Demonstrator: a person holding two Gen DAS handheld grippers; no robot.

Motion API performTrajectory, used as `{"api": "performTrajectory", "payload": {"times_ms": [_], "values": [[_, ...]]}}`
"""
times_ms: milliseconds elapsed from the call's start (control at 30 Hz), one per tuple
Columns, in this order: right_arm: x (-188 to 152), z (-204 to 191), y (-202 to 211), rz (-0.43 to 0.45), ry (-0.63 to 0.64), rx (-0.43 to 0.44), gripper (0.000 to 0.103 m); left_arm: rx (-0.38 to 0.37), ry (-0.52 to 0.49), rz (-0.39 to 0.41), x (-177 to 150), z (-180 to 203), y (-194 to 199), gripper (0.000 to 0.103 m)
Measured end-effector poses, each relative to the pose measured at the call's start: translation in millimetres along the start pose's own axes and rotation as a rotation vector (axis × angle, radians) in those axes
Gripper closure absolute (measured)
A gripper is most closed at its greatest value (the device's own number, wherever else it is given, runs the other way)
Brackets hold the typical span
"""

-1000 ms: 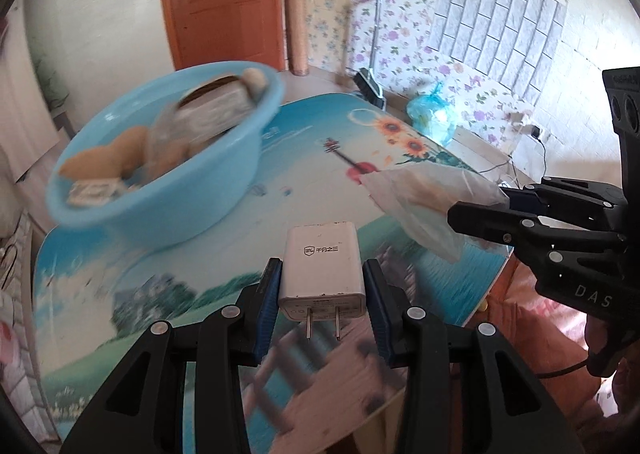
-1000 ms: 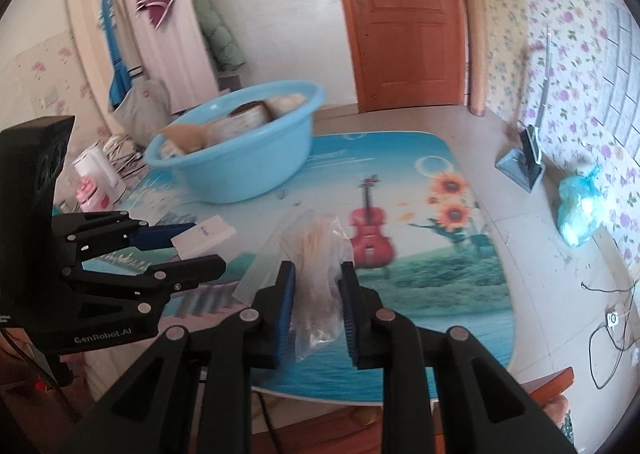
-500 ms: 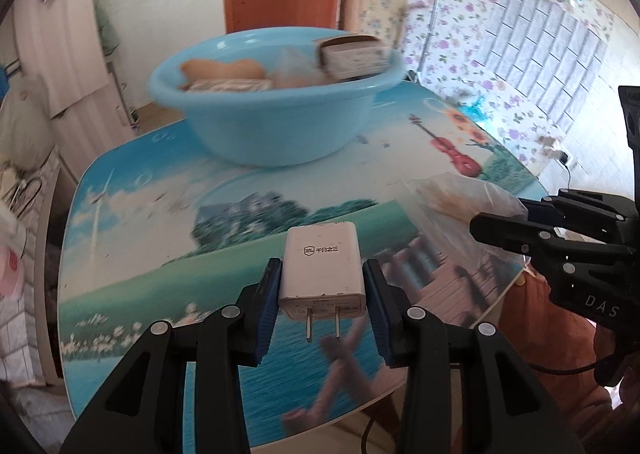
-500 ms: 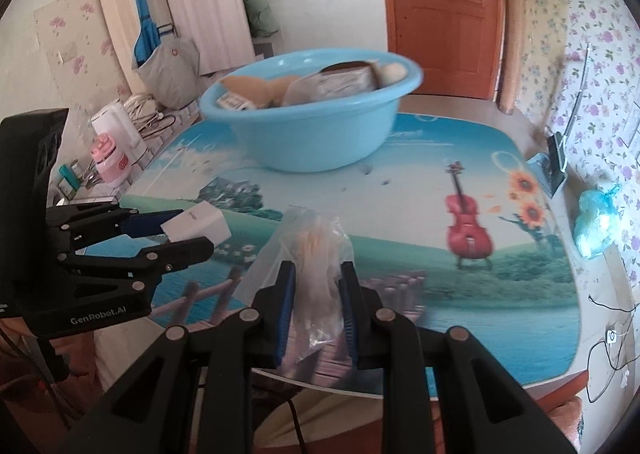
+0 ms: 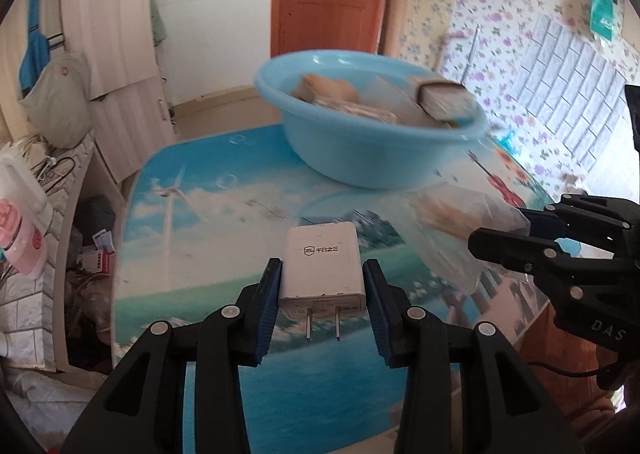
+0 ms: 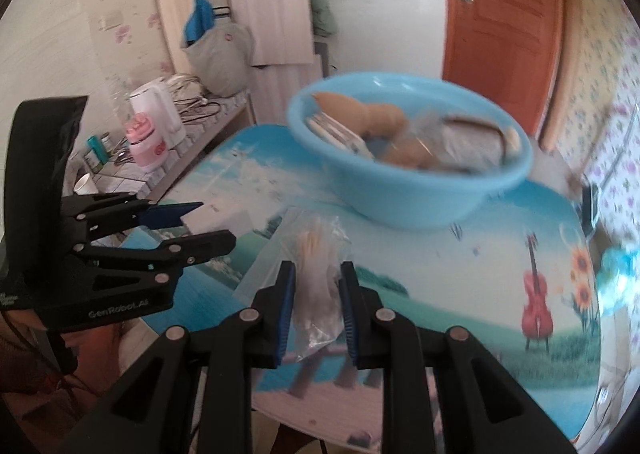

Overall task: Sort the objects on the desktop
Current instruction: 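Lift and carry the charger and swab bag over the blue basin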

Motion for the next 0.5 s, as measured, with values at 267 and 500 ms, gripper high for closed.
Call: {"api": "performTrajectory", "payload": {"times_ms": [267, 500], "values": [[25, -13, -4, 0.018, 0.034, 0.03, 0.081, 0.029, 0.022, 0.036, 14, -22, 3, 0.063], [37, -15, 2, 0.057, 0.045, 0.041, 0.081, 0.027, 0.017, 0.046, 22, -20, 1, 0.063]]}}
Point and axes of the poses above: each gripper's, at about its wrist camera, not at the fingertips, and y roughly against the way its jaws point, z to its right, x to its top, the point moved 3 cm from there along -y, roughly the way its jaws point
